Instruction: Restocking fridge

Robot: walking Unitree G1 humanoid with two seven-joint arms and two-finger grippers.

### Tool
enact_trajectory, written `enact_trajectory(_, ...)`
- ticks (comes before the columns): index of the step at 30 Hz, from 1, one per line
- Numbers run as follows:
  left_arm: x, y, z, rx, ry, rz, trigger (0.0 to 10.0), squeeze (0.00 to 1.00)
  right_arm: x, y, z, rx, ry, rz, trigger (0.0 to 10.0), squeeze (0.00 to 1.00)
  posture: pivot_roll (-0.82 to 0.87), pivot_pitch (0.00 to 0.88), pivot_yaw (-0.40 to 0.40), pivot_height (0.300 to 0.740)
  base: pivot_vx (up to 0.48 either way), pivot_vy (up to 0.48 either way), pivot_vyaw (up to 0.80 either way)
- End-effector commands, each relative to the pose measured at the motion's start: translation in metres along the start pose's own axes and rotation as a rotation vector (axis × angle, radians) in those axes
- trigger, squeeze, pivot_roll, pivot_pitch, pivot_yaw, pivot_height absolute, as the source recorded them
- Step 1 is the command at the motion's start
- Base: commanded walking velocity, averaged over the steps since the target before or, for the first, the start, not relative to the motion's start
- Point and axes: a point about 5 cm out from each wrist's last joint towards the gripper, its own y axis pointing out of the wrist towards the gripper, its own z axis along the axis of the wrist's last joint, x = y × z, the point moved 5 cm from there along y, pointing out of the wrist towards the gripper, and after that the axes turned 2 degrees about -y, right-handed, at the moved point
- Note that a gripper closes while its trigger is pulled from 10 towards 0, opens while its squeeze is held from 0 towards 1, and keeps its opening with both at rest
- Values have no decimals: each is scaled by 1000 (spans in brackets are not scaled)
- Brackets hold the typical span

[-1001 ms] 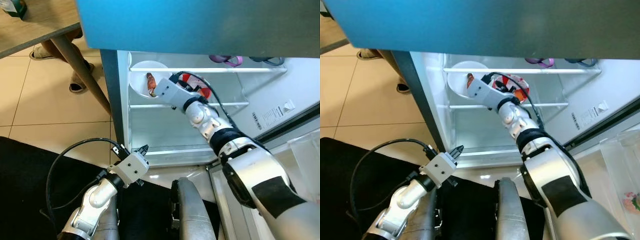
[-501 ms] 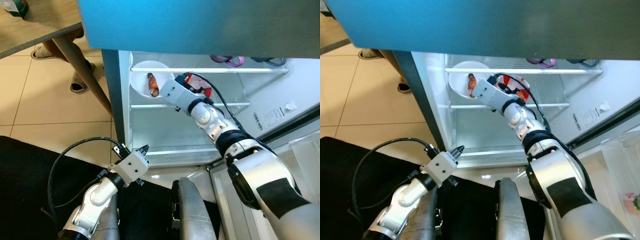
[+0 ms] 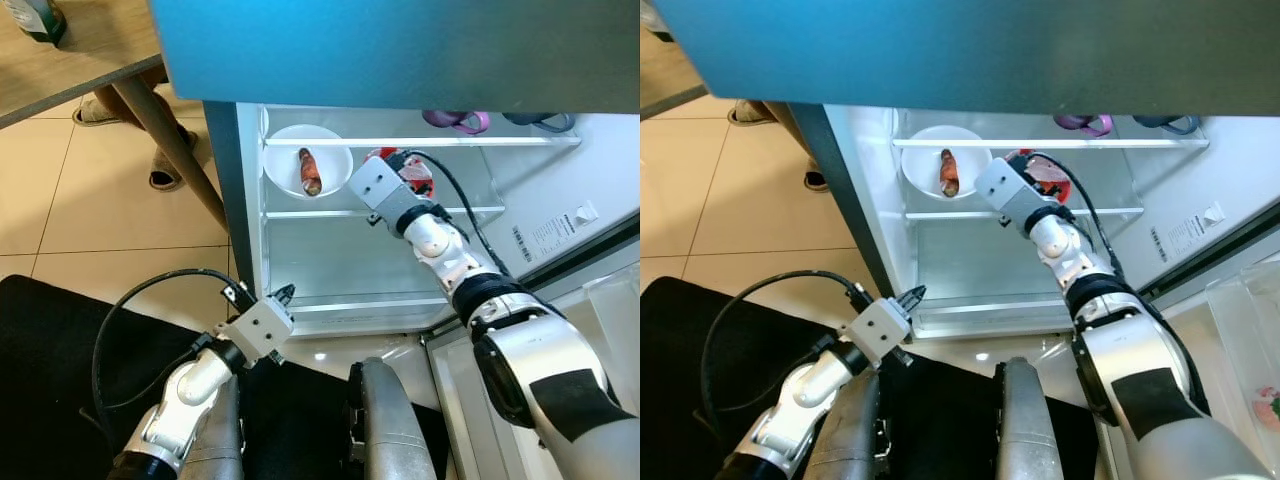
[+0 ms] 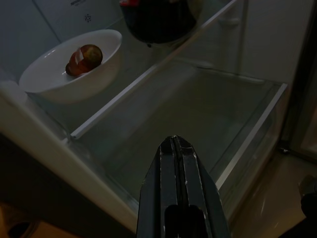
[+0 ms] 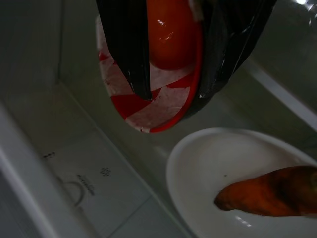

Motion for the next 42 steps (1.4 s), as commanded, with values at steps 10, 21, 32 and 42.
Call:
enact_trajectory(10, 7, -10, -10, -28, -11, -31, 10000, 0, -3, -21, -33, -21, 45, 20, 10000, 0, -17, 273, -38, 631, 0, 0, 0)
enact_trajectory(21, 8, -26, -28, -83, -182, 45, 10000, 0, -2, -50, -60, 9, 297, 8, 10000, 0, -60, 193, -13, 631, 0, 0, 0)
enact_trajectory(32, 18, -44, -51, -167, -242, 77, 10000, 0, -40, -91, -113, -170, 406, 40, 10000, 0, -80, 161, -12, 631, 0, 0, 0)
enact_trajectory(42, 14, -78, -101, -366, -416, 271, 10000, 0, -93, -125, -144, -326, 608, 103, 10000, 0, -91, 129, -22, 631, 0, 0, 0)
